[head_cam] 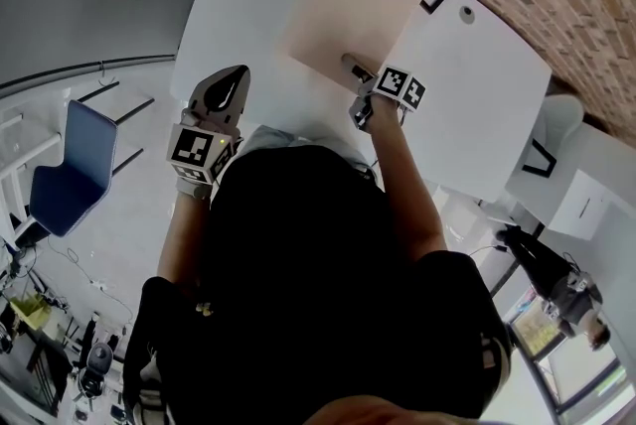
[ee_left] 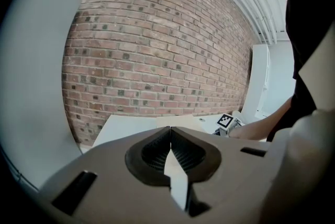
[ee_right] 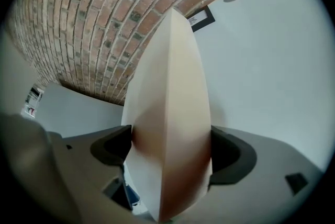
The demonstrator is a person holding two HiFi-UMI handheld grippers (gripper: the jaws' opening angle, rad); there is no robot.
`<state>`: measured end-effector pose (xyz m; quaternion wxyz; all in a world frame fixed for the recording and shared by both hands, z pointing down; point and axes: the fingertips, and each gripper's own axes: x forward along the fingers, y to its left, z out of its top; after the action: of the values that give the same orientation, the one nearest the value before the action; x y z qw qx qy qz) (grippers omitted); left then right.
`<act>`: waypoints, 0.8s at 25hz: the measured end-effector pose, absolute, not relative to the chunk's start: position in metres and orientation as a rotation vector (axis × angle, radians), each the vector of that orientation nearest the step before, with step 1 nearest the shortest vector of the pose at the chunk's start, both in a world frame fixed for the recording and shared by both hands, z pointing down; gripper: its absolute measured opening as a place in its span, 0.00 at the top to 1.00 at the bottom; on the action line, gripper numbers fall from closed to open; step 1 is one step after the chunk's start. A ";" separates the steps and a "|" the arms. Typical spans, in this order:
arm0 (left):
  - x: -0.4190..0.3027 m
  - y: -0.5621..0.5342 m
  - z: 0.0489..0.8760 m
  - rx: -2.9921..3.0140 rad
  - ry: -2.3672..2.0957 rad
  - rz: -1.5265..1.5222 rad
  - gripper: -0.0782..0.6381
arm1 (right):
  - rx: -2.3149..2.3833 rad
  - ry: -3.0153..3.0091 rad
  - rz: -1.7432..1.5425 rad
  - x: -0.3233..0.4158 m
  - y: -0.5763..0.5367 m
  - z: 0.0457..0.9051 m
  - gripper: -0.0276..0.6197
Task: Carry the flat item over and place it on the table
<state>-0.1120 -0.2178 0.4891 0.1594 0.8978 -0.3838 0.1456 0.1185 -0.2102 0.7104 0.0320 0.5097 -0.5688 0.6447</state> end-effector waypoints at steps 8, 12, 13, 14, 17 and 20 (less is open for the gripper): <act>-0.114 -0.209 0.487 2.574 -1.103 0.418 0.88 | 1.654 -1.697 1.725 0.136 -0.205 0.714 0.26; -0.112 -0.203 0.485 2.582 -1.104 0.413 0.88 | 1.663 -1.738 1.701 0.137 -0.204 0.704 0.26; -0.111 -0.201 0.484 2.584 -1.102 0.409 0.88 | 1.664 -1.756 1.668 0.137 -0.203 0.699 0.26; -0.109 -0.199 0.483 2.587 -1.099 0.406 0.88 | 1.663 -1.777 1.626 0.137 -0.203 0.693 0.26; -0.103 -0.195 0.479 2.601 -1.095 0.403 0.88 | 1.659 -1.847 1.512 0.137 -0.202 0.671 0.26; -0.094 -0.190 0.474 2.615 -1.098 0.386 0.88 | 1.659 -1.931 1.426 0.137 -0.202 0.646 0.27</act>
<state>-0.0942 -0.1896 0.4741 0.1393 0.9046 -0.3800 0.1335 0.1373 -0.2016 0.6460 0.1116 0.5650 -0.6577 0.4856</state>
